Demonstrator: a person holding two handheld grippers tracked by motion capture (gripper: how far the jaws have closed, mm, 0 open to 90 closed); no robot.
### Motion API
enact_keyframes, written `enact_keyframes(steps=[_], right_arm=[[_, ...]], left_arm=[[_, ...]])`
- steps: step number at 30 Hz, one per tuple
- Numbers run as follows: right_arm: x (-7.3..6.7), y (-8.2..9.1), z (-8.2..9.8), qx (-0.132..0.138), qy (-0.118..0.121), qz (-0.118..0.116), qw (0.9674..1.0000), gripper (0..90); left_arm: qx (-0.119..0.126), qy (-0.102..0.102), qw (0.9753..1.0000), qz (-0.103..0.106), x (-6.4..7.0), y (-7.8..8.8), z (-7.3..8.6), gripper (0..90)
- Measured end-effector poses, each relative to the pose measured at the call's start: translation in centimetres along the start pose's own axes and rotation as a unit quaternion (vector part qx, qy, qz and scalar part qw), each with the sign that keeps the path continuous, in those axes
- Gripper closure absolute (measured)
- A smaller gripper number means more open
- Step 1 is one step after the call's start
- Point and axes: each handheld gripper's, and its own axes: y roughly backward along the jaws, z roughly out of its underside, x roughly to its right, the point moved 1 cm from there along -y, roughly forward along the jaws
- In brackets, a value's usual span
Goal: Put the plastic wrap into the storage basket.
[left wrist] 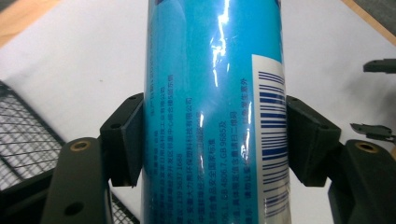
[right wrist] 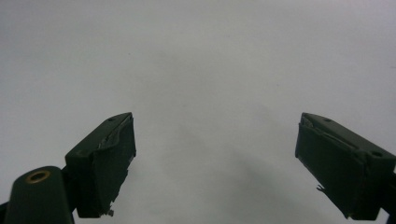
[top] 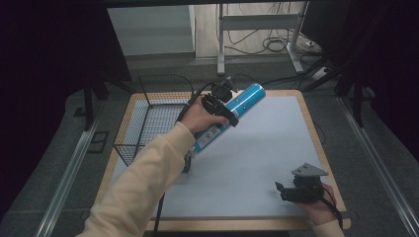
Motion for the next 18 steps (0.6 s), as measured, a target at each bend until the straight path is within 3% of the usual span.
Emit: enact_keyframes(steps=[13,18], right_arm=[[0.0,0.0,0.0,-0.002,0.003,-0.001,1.0,12.5],[0.0,-0.1,0.0,-0.001,0.002,-0.001,1.0,12.4]], left_arm=[[0.006,0.0,0.9997,-0.025,-1.7,1.7,-1.0,31.2],[0.015,0.012,0.9993,-0.033,-2.5,2.1,-1.3,31.3]])
